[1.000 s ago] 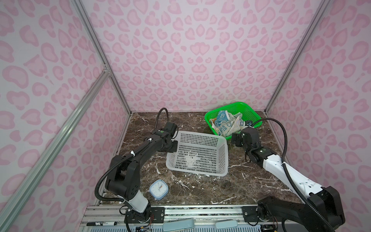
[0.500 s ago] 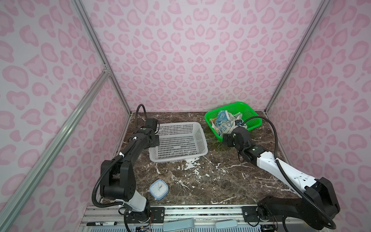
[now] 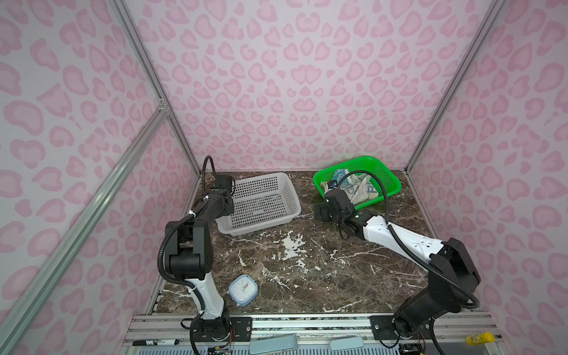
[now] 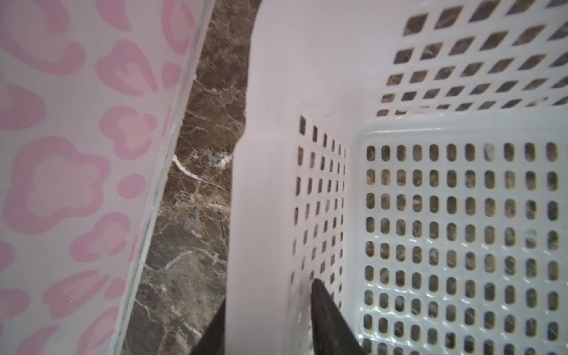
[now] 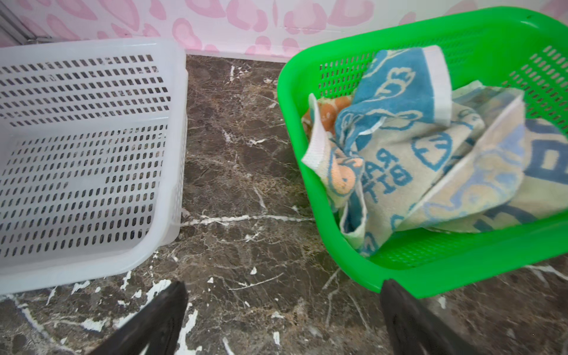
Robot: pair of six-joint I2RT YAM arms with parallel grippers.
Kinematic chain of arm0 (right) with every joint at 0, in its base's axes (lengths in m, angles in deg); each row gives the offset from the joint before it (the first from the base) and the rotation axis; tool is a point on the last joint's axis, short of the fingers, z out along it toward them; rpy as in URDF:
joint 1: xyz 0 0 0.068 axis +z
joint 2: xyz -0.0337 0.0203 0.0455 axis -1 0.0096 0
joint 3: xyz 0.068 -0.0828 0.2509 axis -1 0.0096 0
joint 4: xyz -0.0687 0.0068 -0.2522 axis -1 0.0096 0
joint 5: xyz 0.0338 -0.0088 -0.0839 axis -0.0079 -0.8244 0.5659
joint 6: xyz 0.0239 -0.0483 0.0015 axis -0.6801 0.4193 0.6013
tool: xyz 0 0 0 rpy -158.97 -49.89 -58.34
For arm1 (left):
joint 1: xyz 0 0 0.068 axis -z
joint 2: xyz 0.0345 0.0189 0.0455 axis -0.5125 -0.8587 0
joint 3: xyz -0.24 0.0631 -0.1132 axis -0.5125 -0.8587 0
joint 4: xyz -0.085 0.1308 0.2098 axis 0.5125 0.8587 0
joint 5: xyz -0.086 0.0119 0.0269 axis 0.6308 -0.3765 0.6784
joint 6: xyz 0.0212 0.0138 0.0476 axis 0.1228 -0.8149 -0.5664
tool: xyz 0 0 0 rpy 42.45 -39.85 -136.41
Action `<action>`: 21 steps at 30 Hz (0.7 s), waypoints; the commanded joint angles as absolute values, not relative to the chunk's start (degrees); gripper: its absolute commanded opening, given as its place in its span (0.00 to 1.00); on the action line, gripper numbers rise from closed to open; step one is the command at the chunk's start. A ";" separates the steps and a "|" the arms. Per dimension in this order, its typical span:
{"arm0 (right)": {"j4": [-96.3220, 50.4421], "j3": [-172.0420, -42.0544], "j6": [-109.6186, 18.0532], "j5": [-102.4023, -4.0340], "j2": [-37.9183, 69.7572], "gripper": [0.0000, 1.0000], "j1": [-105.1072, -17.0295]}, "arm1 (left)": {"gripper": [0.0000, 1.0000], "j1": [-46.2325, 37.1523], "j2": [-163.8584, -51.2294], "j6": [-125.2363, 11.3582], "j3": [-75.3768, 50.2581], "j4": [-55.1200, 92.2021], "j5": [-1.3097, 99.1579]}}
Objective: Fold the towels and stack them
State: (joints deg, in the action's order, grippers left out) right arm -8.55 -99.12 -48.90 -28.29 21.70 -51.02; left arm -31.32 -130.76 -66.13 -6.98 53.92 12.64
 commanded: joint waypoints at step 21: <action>5.18 -128.04 -48.21 -37.03 42.43 1.00 -51.74 | 0.98 -29.53 -97.91 -47.62 -22.68 54.76 31.27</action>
